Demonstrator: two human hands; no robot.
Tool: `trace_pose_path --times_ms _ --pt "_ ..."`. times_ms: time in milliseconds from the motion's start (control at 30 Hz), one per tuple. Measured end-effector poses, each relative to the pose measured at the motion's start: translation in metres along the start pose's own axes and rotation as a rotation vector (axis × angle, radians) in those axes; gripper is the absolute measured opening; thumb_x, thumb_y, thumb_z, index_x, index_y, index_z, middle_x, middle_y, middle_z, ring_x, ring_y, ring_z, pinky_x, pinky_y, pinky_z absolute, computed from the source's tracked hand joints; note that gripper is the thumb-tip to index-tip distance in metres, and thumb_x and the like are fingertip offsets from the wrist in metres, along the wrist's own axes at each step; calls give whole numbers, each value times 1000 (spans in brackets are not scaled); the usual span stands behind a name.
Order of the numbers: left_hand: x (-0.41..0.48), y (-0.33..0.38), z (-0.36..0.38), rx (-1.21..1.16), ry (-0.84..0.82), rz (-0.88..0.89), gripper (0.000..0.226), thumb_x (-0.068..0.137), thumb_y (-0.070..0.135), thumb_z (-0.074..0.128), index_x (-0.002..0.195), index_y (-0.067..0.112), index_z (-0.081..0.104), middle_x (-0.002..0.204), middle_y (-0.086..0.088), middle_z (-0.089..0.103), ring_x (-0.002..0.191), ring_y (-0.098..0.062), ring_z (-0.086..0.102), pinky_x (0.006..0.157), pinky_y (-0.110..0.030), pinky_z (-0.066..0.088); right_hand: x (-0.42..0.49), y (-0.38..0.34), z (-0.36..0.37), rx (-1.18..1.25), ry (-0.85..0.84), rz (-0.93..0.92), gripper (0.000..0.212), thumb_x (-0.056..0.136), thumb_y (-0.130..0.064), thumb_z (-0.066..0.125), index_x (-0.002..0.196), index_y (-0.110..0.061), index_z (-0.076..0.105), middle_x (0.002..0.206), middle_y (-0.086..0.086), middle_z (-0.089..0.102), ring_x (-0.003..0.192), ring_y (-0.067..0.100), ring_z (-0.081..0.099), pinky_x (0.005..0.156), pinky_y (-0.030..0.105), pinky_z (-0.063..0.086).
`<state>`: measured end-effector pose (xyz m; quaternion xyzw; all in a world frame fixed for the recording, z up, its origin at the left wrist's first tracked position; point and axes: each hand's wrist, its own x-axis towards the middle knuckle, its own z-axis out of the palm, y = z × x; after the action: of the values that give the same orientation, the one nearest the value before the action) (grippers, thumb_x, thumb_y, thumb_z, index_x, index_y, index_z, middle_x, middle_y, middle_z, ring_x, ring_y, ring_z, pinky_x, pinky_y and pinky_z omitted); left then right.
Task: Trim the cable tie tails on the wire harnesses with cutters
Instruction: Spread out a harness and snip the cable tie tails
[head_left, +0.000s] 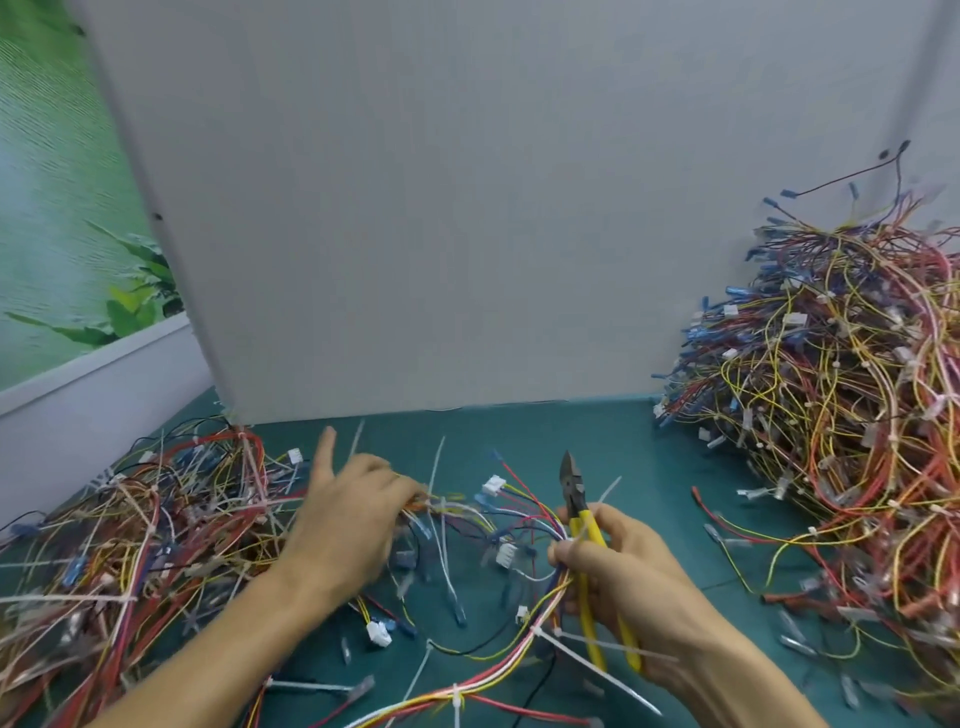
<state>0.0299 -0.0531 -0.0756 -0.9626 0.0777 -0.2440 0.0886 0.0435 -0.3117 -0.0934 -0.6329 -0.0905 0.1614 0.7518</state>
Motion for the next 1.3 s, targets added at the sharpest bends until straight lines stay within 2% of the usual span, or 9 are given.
trace_pose_path --times_ms 167,367,433,600,700,867,1100,1200,1300 --pt "-9 24 3 -176 -127 24 66 68 37 66 132 32 51 141 7 46 142 -22 26 113 -61 -4 -2 -2 6 5 -70 -32 35 72 -8 73 103 -4 59 69 2 62 59 15 55 55 30 49" --pt "-15 28 12 -374 -119 108 20 75 47 54 90 33 54 112 22 57 137 -6 32 115 -45 -13 1 0 6 249 46 -47 19 85 9 58 98 -4 57 76 12 60 61 20 56 64 39 49" --pt "-14 22 17 -253 -197 105 28 81 61 48 81 33 50 115 21 57 133 -4 35 116 -47 -10 2 0 4 284 71 -73 19 85 7 60 100 -5 56 79 12 57 60 19 55 63 38 49" --pt "-7 -7 25 74 -339 13 44 88 68 34 101 32 56 123 17 54 123 -11 46 114 -54 -2 -1 -3 0 336 70 -99 35 71 -6 71 102 -7 55 74 9 63 59 20 60 54 31 53" --pt "5 -41 15 256 -360 -30 51 80 74 41 107 33 57 126 16 53 120 -13 50 111 -56 8 0 -3 -6 354 134 -79 23 82 3 66 100 -5 54 70 10 63 55 23 57 49 29 52" --pt "13 -108 -5 483 -273 -228 35 81 52 57 110 33 60 127 14 57 114 -14 55 105 -53 22 6 -9 -19 375 332 -64 18 87 6 62 96 -6 52 60 9 61 45 19 54 44 27 51" --pt "-13 -144 -7 526 -358 -397 36 86 52 55 115 30 54 132 11 53 120 -16 50 108 -60 17 10 -20 -44 436 617 -87 14 88 4 62 96 -3 54 60 11 54 45 17 54 43 25 50" --pt "-10 -119 -13 470 -356 -417 63 84 56 55 138 27 40 152 2 33 140 -25 28 110 -63 3 9 -28 -56 395 716 -163 17 87 2 64 100 -4 54 67 11 54 48 17 56 40 22 50" --pt "-15 -72 -15 186 -254 -229 78 84 59 56 149 27 26 158 0 21 145 -22 15 116 -47 -1 10 -27 -57 359 730 -177 22 87 1 66 105 -3 53 70 12 56 54 20 56 42 22 51"
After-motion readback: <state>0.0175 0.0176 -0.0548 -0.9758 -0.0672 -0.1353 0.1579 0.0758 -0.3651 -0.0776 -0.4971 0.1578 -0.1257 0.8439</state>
